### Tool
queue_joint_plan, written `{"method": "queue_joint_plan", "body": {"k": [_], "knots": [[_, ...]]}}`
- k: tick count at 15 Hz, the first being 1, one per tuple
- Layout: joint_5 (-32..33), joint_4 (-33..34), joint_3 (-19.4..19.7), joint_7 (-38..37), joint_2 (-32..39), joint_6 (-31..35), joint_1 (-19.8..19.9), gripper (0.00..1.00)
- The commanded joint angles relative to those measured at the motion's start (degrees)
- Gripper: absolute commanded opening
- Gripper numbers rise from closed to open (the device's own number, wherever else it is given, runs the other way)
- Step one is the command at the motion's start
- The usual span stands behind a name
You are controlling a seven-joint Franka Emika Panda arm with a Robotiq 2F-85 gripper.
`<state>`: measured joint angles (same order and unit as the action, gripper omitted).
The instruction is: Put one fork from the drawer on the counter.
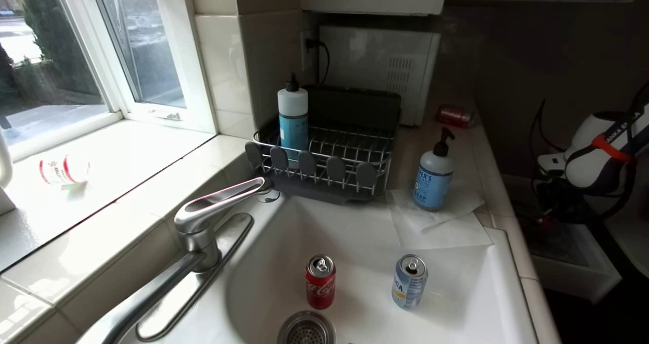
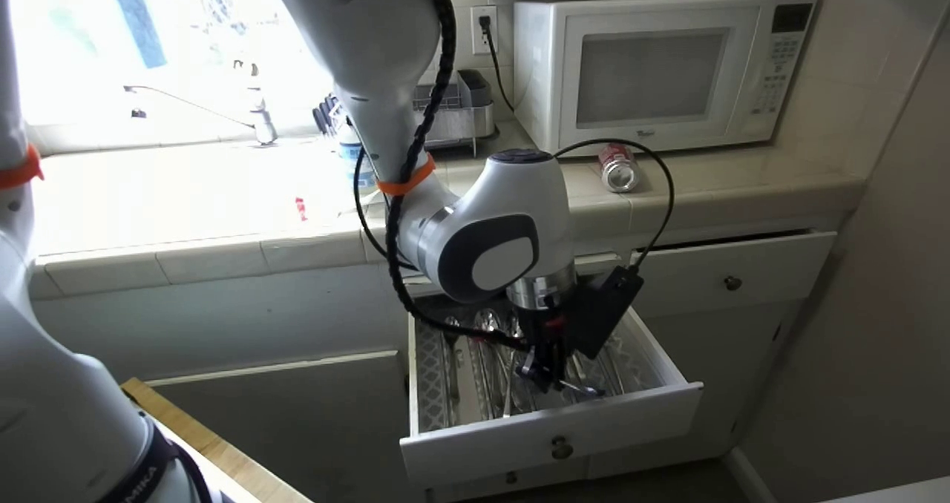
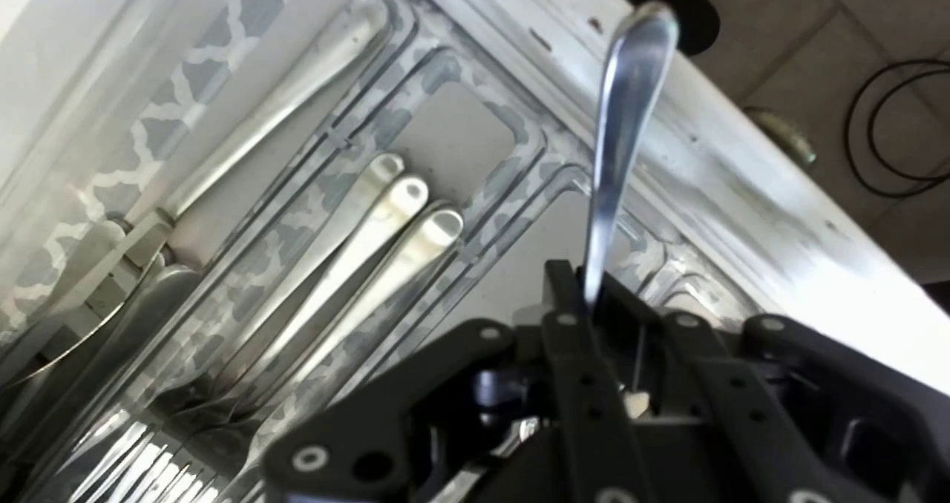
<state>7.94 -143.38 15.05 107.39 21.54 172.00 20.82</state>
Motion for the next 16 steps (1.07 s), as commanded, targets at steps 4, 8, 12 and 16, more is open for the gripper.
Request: {"method": "queue_joint_plan", "body": {"k": [4, 8, 12, 16], "knots": [[11.10, -2.33, 7.94, -11.85, -0.42, 2.40, -9.05, 0.02], [15.05, -1.97, 10.79, -18.79, -1.33, 1.08, -11.90, 0.02], [18.02, -3.66, 12.64, -24.93, -8.57, -3.43, -14.03, 0.02], [23.53, -4.08, 11.20, -31.53, -19.26, -12.67, -13.85, 0.02]]}}
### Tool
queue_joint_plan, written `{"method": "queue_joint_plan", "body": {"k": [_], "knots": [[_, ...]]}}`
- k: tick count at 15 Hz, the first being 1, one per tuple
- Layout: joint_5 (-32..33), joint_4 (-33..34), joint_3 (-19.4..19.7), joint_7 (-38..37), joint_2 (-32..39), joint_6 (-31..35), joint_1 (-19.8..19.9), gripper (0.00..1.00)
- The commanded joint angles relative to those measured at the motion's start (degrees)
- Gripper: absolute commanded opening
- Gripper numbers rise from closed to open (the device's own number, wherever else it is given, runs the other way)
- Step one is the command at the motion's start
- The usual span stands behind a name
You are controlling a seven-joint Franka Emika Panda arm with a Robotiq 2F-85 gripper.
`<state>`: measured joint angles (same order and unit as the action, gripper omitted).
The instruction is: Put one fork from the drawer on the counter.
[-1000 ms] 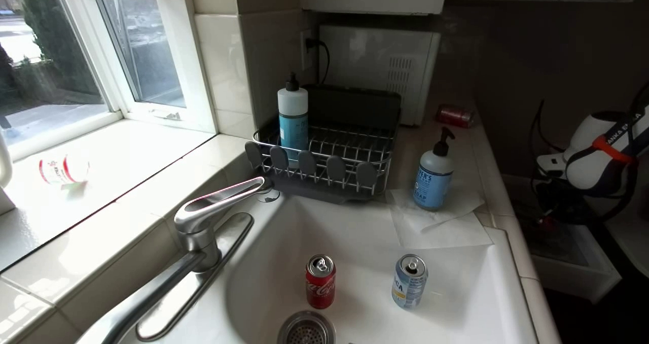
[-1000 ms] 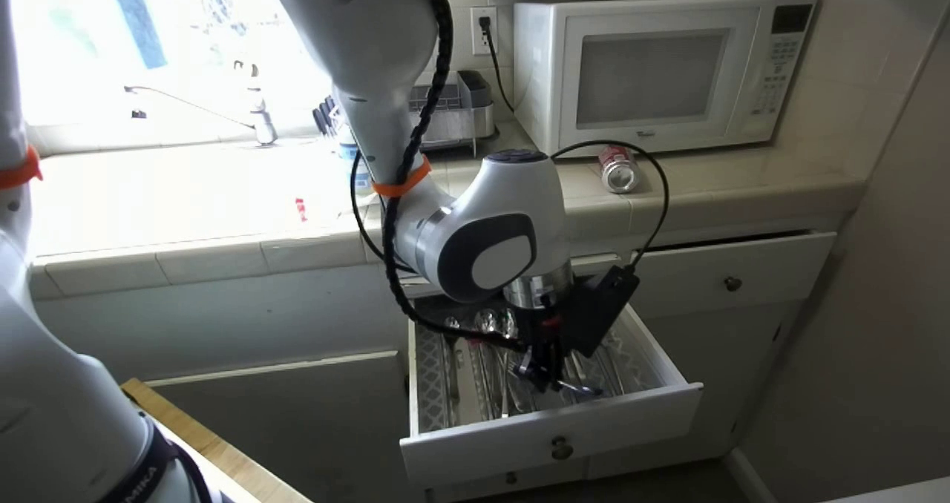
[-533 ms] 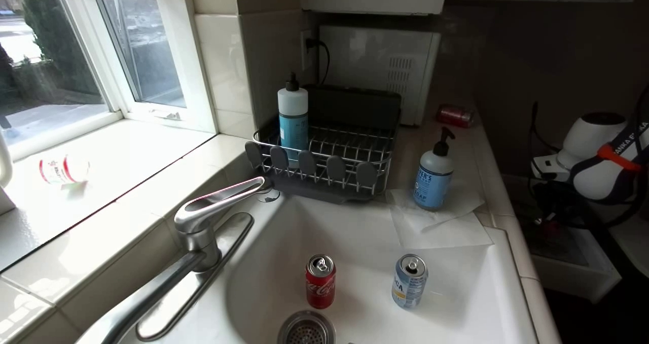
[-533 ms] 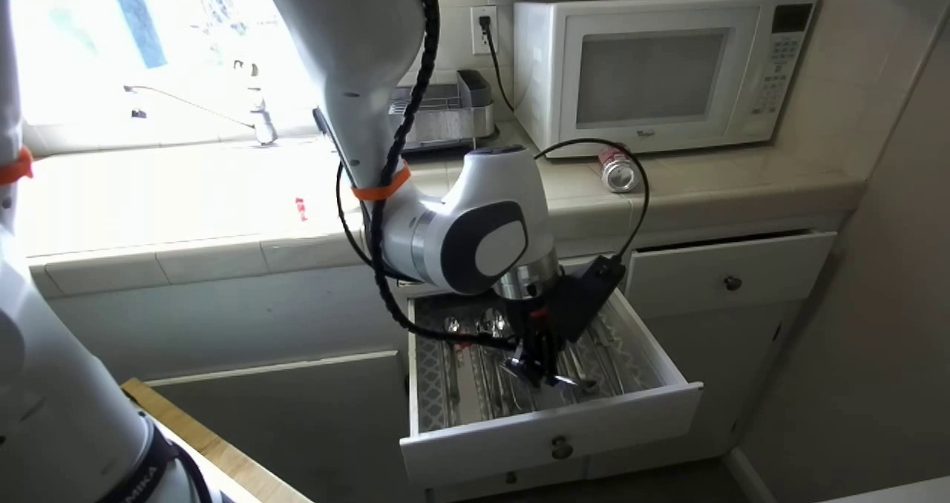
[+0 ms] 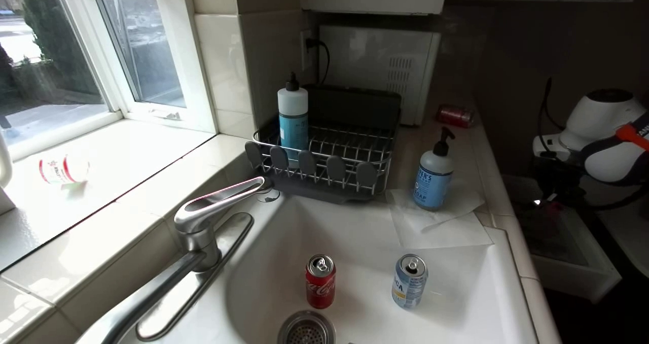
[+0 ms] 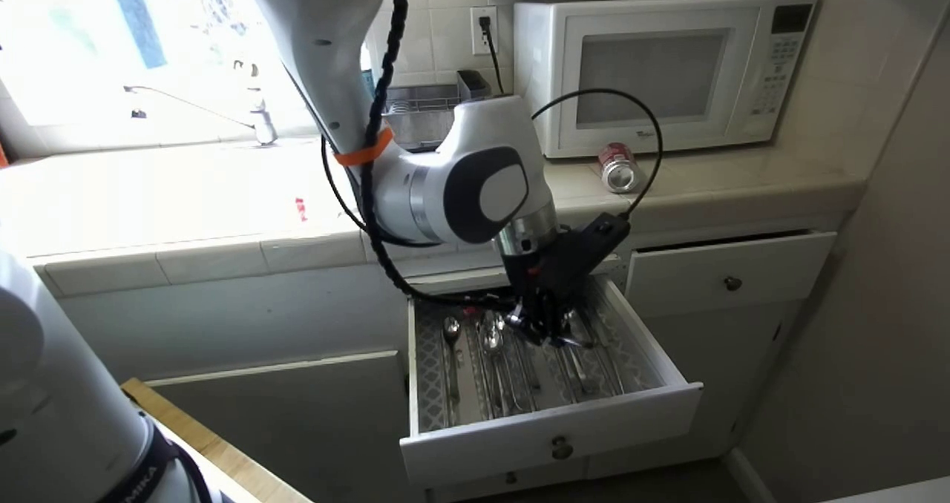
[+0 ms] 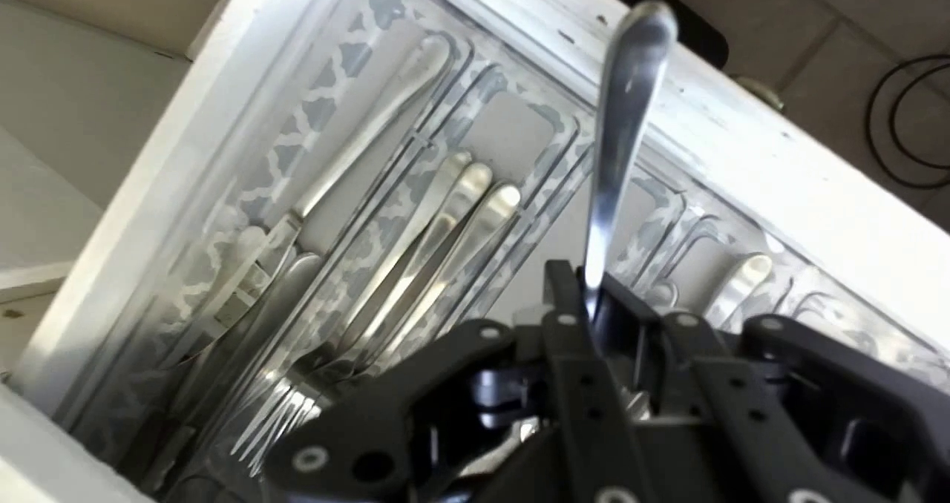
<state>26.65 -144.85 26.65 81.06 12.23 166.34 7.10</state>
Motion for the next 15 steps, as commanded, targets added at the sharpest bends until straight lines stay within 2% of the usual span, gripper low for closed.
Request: {"method": "queue_joint_plan", "body": {"k": [1, 4, 8, 10, 15], "knots": [[5.67, -2.80, -1.69, -6.42, -13.29, -10.41, 0.80, 0.02], [3.02, -3.56, -6.07, -4.66, -22.21, -19.16, 3.03, 0.02], [-1.63, -2.98, -9.06, -2.22, -30.92, -26.81, 2.99, 0.02], [-4.76, -2.62, -9.39, 2.73, -33.20, -27.56, 1.10, 0.02], [-20.81, 0.46, -8.92, 18.44, -32.72, -29.58, -6.99, 0.02]]}}
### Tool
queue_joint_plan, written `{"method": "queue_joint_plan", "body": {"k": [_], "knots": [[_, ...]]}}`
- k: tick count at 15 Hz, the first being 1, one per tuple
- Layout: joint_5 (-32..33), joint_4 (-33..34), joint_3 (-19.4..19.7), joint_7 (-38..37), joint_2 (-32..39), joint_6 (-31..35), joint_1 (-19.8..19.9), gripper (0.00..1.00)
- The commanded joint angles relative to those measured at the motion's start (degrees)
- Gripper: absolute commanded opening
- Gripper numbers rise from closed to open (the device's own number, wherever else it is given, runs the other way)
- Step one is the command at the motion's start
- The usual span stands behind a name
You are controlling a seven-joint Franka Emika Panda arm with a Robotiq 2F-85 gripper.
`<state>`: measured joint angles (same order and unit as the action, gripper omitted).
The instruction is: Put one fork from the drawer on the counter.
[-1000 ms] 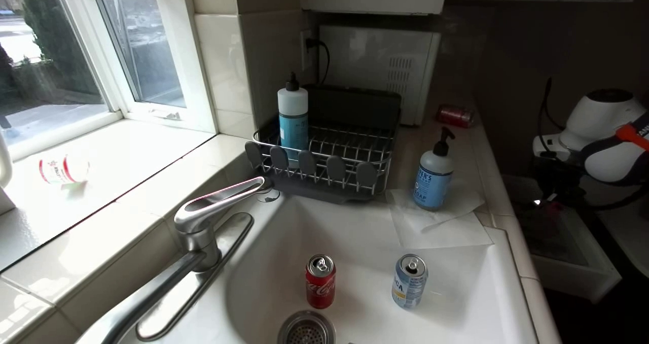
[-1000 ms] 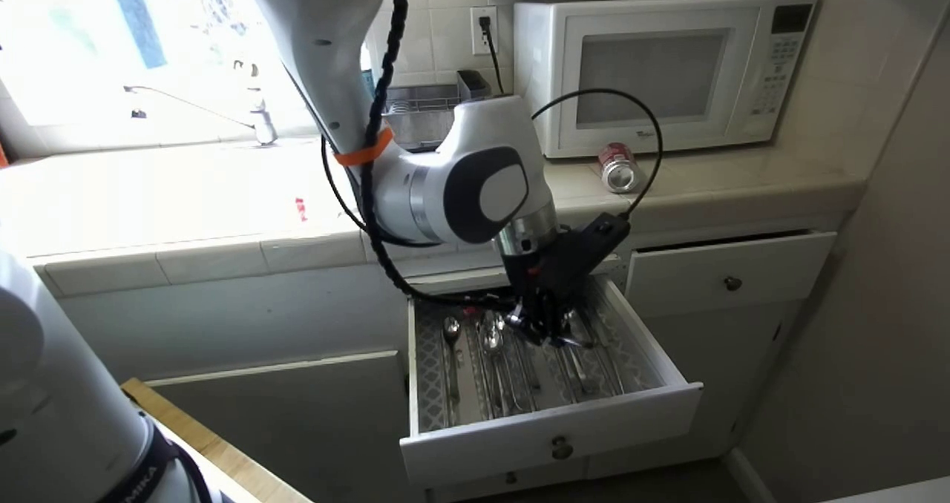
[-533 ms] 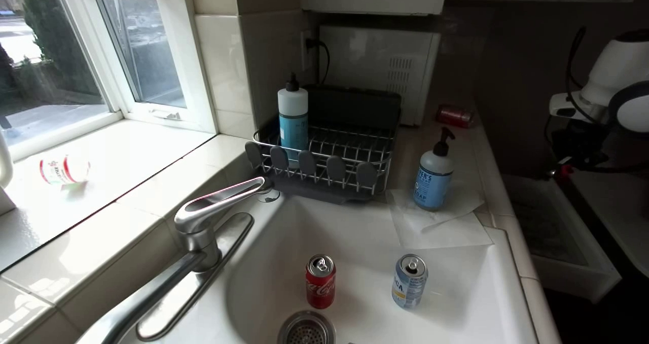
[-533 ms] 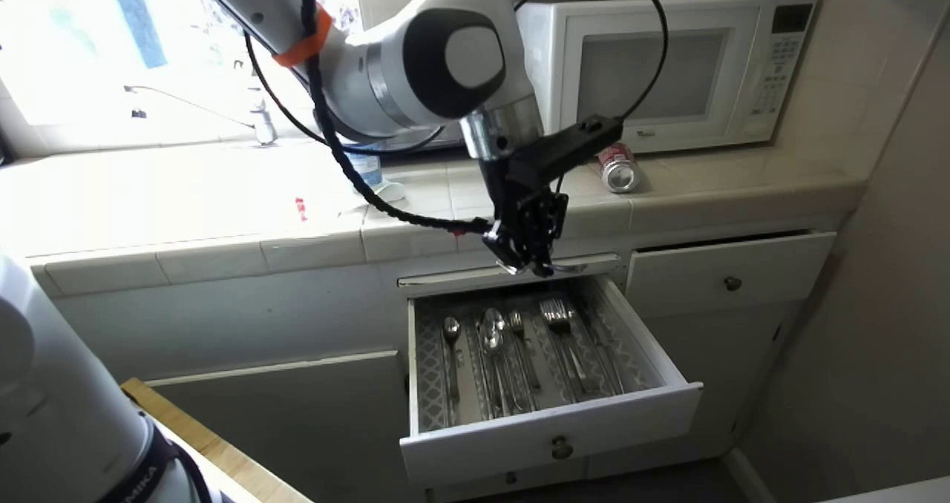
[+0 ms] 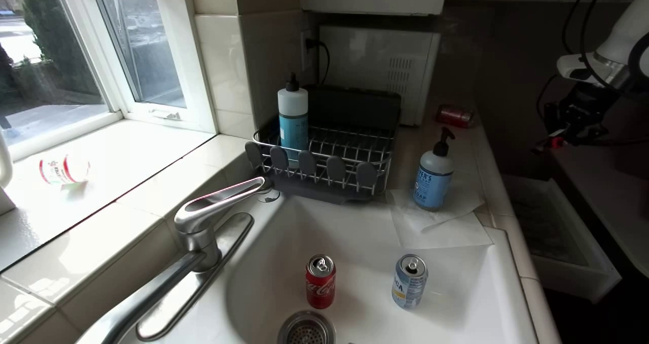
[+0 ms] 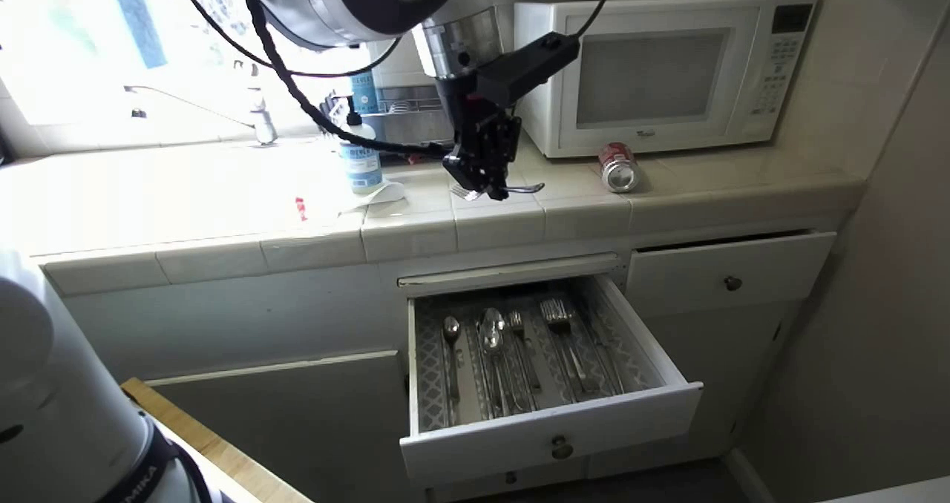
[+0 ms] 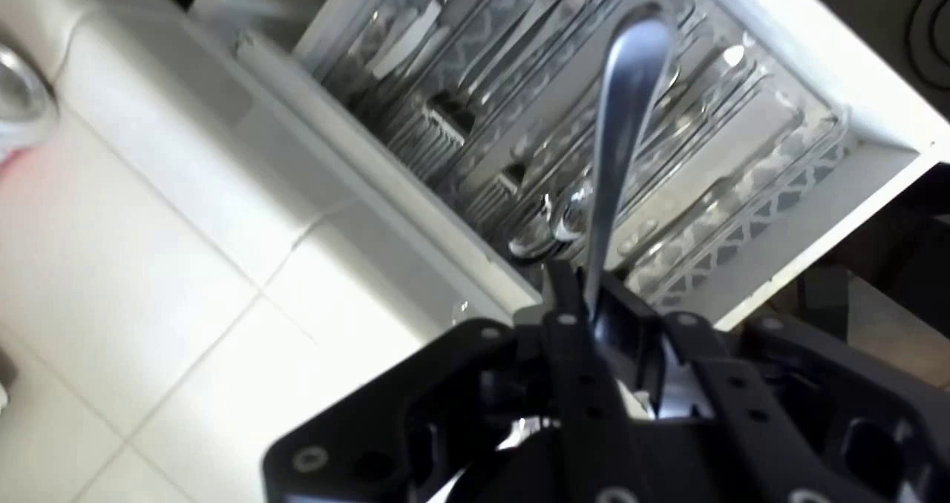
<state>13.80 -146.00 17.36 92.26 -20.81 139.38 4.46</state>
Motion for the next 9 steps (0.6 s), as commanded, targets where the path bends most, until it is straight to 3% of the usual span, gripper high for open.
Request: {"method": "queue_joint_plan", "body": {"k": [1, 4, 5, 6, 9], "knots": [[-10.83, 2.53, 0.22, 9.46, 1.33, -2.70, -5.73, 0.02], [-19.57, 5.15, 0.13, 15.15, 4.14, -1.27, -9.30, 0.02], [-15.63, 2.52, -1.81, 11.64, 1.75, -0.53, -6.07, 0.02], [-16.35, 3.06, -2.17, 12.07, 2.24, -0.54, -6.41, 0.08], [-16.22, 3.08, -2.55, 11.92, 2.40, -0.53, -5.73, 0.08]]}}
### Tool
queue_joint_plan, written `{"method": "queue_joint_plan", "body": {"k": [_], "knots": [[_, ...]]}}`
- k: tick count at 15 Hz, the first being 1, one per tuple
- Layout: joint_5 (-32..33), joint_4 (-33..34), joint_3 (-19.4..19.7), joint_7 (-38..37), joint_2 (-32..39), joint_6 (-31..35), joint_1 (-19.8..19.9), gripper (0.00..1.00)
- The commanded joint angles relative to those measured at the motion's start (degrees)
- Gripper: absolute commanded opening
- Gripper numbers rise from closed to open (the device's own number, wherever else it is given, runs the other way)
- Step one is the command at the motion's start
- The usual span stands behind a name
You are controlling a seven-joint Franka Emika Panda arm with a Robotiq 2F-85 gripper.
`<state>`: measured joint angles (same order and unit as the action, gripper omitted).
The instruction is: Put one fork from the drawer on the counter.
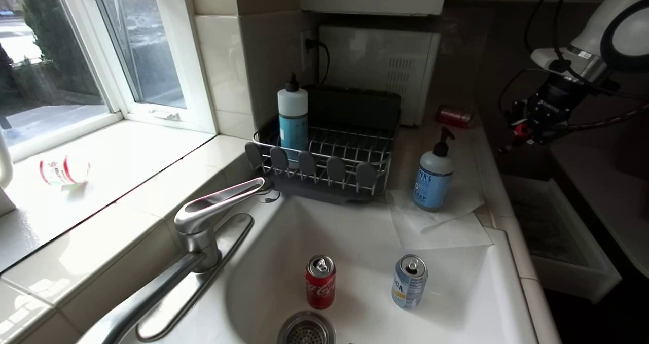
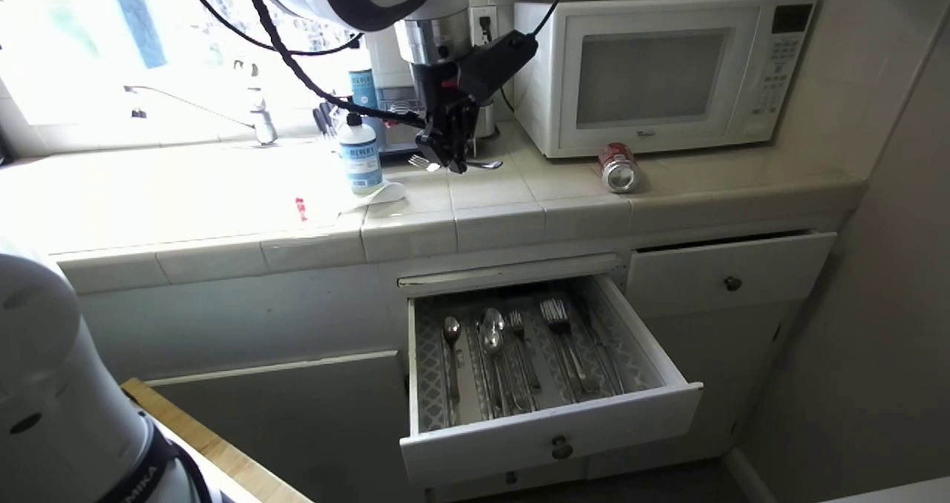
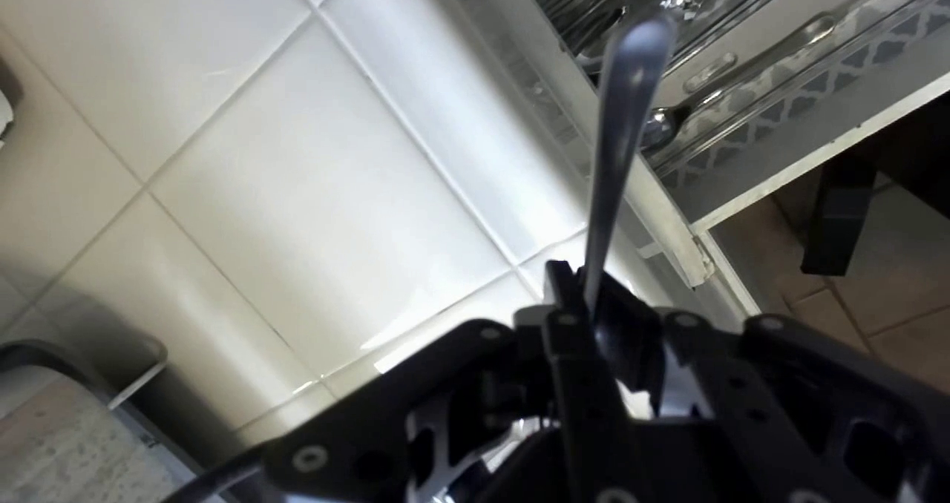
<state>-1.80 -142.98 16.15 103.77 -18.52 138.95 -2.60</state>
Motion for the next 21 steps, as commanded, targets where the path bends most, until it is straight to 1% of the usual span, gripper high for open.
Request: {"method": "queue_joint_plan", "body": {"k": [1, 9, 10, 15, 17, 21], "knots": [[-0.61, 0.05, -1.30, 0.40, 0.10, -0.10, 1.54, 0.08], [-0.59, 0.05, -1.32, 0.39, 0.09, -0.10, 1.63, 0.08], [-0.59, 0.05, -1.32, 0.39, 0.09, -0.10, 1.63, 0.02], [-4.46, 2.51, -1.43, 2.06, 5.12, -0.13, 0.03, 0.02], [-6.78, 2.85, -1.65, 4.30, 7.29, 2.14, -0.43, 0.02], [-13.82, 4.67, -2.25, 10.41, 11.95, 5.20, -0.46, 0.02]]}}
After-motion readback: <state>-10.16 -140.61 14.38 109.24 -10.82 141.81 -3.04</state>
